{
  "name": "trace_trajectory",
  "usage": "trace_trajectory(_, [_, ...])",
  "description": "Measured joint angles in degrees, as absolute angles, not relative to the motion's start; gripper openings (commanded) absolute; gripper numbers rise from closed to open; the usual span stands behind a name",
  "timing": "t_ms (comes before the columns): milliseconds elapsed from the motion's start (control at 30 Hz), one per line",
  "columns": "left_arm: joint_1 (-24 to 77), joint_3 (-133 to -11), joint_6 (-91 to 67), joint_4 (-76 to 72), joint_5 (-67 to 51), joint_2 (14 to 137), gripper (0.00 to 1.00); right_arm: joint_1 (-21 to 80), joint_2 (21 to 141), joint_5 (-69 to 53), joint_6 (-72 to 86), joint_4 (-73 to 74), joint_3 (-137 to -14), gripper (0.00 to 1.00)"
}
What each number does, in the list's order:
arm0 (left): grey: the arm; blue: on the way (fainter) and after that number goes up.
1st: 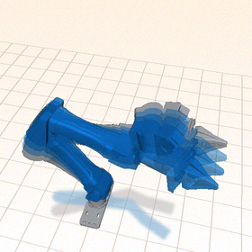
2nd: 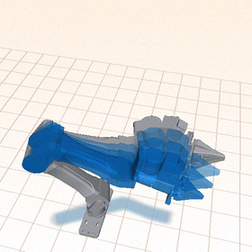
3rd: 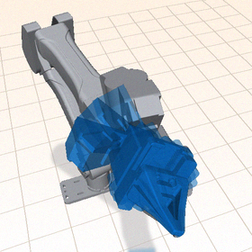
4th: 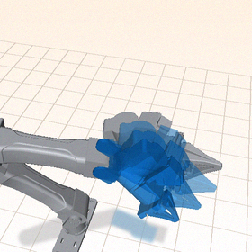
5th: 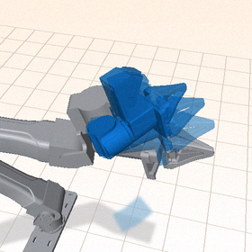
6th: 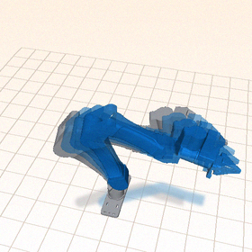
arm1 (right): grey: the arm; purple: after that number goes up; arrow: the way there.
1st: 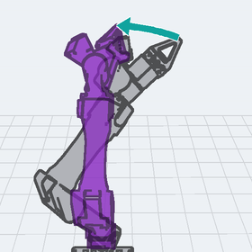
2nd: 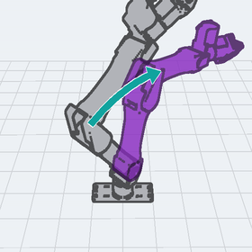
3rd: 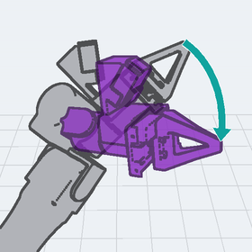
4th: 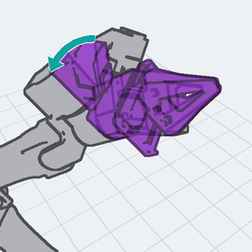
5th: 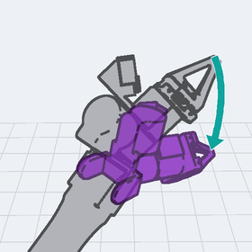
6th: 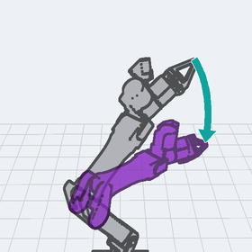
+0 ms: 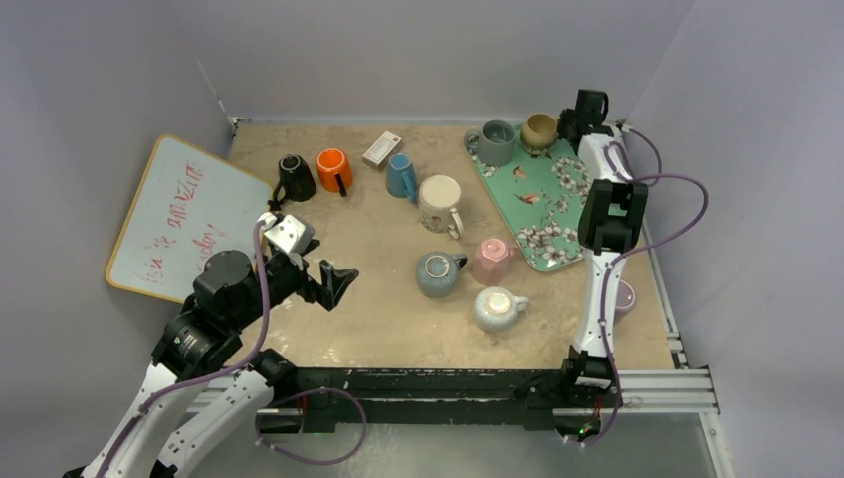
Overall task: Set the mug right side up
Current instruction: Place the cup on the tray.
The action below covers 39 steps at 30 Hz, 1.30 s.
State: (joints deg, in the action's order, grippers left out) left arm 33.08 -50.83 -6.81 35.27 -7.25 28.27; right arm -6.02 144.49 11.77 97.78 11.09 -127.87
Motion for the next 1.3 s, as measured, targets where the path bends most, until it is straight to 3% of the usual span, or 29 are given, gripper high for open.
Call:
trace_trajectory(133, [33.08,-50.83,-6.76,35.29,-7.22,28.27,0.97,-6.07,142.98,10.92,95.83,8.64,-124.95,0.34])
trace_trajectory(367, [33.08,-50.83,-6.76,35.31,-7.14,28.27,0.98,-6.11,133.36,8.62,88.53,3.31,-110.48,0.48])
trace_trajectory(767, [33.08,-51.46,-8.47,36.73,-0.82,31.92,1.00,-6.11,118.41,-1.87,76.62,-11.68,-86.65,0.47])
trace_trajectory(1100, [33.08,-63.59,-16.73,43.66,12.12,55.81,1.00,-5.26,100.22,-14.26,60.45,-20.05,-66.22,0.47])
trace_trajectory(1300, [30.72,-72.29,-19.31,44.10,12.86,68.77,0.97,-4.82,86.80,-17.04,50.72,-16.08,-62.19,0.47])
